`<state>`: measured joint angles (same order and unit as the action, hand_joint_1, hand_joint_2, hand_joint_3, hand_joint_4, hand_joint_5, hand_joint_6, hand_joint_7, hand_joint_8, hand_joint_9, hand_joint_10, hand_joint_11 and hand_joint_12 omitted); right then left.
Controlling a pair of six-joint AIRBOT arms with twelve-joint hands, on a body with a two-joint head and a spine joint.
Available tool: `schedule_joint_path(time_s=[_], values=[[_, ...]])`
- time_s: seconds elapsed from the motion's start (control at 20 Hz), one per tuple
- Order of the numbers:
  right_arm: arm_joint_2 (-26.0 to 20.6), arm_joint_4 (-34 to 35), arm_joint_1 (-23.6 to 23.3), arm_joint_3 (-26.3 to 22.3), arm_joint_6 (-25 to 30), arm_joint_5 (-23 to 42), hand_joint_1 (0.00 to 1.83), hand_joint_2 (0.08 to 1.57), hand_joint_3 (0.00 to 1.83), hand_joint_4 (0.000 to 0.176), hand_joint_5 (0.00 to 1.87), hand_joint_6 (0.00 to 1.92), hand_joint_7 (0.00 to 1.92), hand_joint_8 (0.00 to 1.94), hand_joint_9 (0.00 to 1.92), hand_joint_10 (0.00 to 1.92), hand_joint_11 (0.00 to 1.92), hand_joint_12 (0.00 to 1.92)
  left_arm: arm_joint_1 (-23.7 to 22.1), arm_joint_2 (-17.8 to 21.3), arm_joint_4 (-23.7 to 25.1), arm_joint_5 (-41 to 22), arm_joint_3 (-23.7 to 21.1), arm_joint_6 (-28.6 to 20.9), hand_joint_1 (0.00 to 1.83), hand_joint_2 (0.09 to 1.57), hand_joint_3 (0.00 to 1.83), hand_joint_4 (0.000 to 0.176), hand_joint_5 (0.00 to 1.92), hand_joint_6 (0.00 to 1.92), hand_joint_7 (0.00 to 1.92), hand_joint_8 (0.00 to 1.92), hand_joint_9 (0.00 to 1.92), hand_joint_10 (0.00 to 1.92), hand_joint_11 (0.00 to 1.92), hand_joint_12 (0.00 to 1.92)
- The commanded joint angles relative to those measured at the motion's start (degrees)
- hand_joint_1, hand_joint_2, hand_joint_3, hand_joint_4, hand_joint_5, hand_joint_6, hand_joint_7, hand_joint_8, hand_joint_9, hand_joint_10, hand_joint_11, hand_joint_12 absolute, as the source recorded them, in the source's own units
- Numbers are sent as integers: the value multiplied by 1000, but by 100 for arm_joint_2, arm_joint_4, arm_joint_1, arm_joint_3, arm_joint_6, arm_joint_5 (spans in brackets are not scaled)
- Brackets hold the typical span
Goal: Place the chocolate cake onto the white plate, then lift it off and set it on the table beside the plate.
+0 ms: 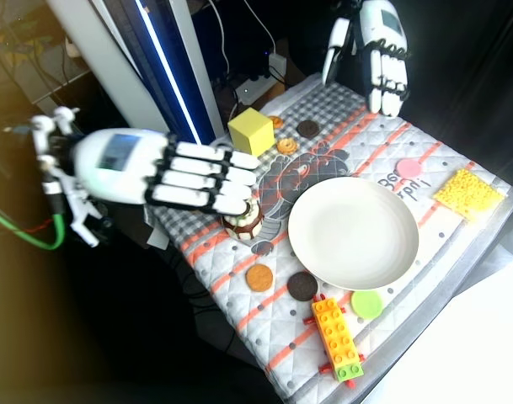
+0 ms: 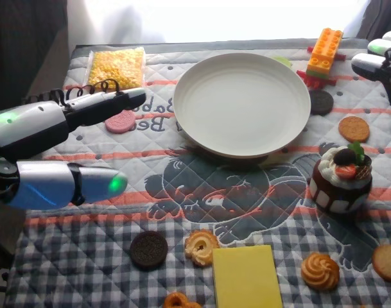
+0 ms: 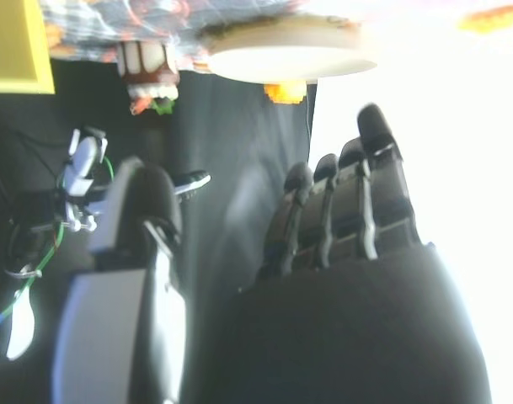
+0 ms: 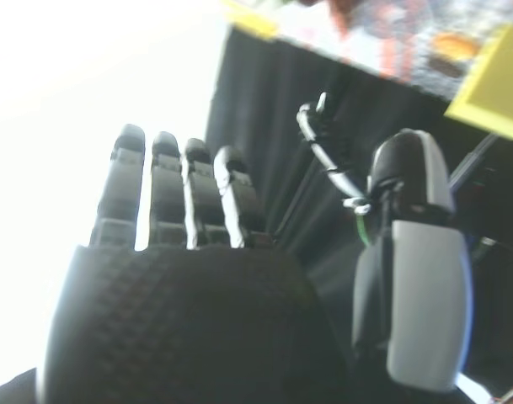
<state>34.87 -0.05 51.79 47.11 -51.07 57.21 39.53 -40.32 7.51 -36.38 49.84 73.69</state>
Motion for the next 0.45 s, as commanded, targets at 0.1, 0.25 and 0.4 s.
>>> schedule_joint_path(time_s=[0.1,0.25,0.4], values=[[-47,169,-5,-42,-119,1052,564,1052,6,60,0,0,0,0,0,0,0,0,-60,62,-114,-889,-19,-25,475,1209,0,77,0,0,0,0,0,0,0,0],[-93,259,34,-120,-263,1392,582,1072,13,44,0,0,0,0,0,0,0,0,-61,65,-192,-1168,-36,-25,514,1204,0,112,0,0,0,0,0,0,0,0],[-87,373,170,-151,-357,1709,606,1070,8,71,0,0,0,0,0,0,23,13,-51,45,-330,-1477,-23,-25,500,1231,5,90,0,0,0,0,0,0,0,0]])
